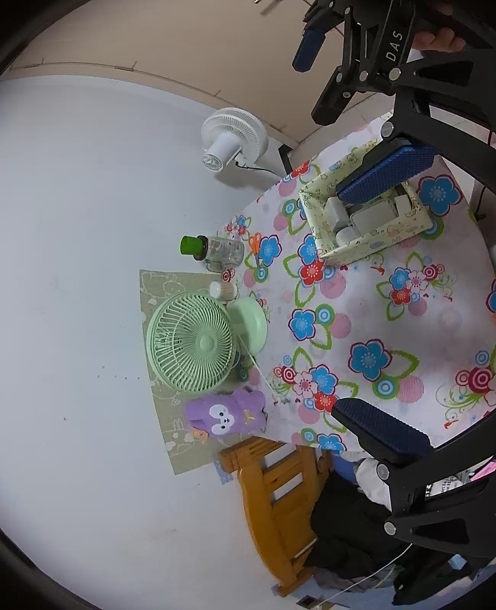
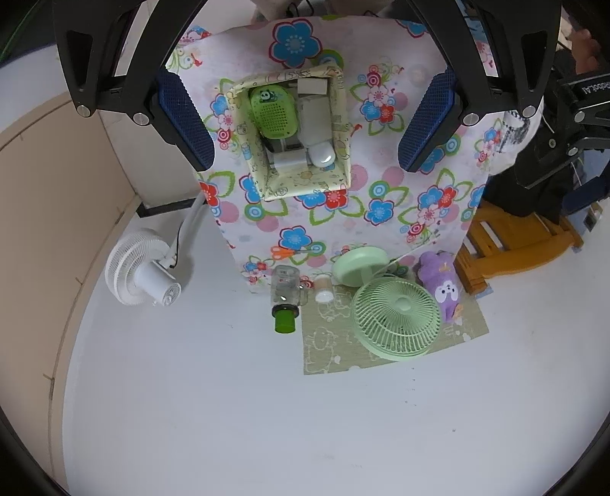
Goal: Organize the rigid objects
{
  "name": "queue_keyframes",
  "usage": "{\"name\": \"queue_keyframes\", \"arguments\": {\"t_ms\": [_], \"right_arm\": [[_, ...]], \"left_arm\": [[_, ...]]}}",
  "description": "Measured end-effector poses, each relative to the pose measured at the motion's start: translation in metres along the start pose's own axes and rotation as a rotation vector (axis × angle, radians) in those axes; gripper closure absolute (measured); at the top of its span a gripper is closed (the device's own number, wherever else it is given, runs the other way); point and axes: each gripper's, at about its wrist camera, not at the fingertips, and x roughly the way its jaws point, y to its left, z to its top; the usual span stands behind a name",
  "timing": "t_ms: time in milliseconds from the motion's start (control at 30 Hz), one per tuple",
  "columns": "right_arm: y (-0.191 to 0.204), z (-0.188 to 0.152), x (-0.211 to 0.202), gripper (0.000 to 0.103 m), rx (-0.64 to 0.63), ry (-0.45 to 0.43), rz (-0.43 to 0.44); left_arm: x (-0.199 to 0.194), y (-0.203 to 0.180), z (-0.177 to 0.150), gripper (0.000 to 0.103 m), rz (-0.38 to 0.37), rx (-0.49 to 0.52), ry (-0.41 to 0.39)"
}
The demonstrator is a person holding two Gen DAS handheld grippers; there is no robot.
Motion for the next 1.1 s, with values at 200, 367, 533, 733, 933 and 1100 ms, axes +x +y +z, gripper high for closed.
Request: {"name": "queue_keyframes", "arguments": {"t_ms": [200,367,533,733,933,1100], "right_arm": [[-0.002,0.004,-0.004,0.005,-0.007,-0.015,-0.002],[-0.001,0.006,-0.011,0.004,-0.021,-0.037,-0.016],[0.0,0.005,-0.013,0.004,-0.016,-0.039,-0.004],[0.004,0.004,-0.013,0.004,-0.022,-0.039,-0.004],[0.005,0.003,-0.012,0.004,-0.006,-0.035,-0.004],[0.005,0.002,-0.012,0.004,-0.004,-0.035,-0.002]], "left_arm": [[-0.002,-0.005,0.0,0.0,0.012,0.007,-0.018],[0.0,-0.004,0.0,0.0,-0.01,-0.011,-0.012],[-0.001,0.0,-0.001,0.0,0.008,-0.035,-0.022],[-0.003,0.002,0.0,0.0,0.013,-0.043,-0.021],[-0.004,0.003,-0.001,0.0,0.017,-0.041,-0.018],[-0.004,0.004,-0.001,0.0,0.016,-0.04,-0.015]]}}
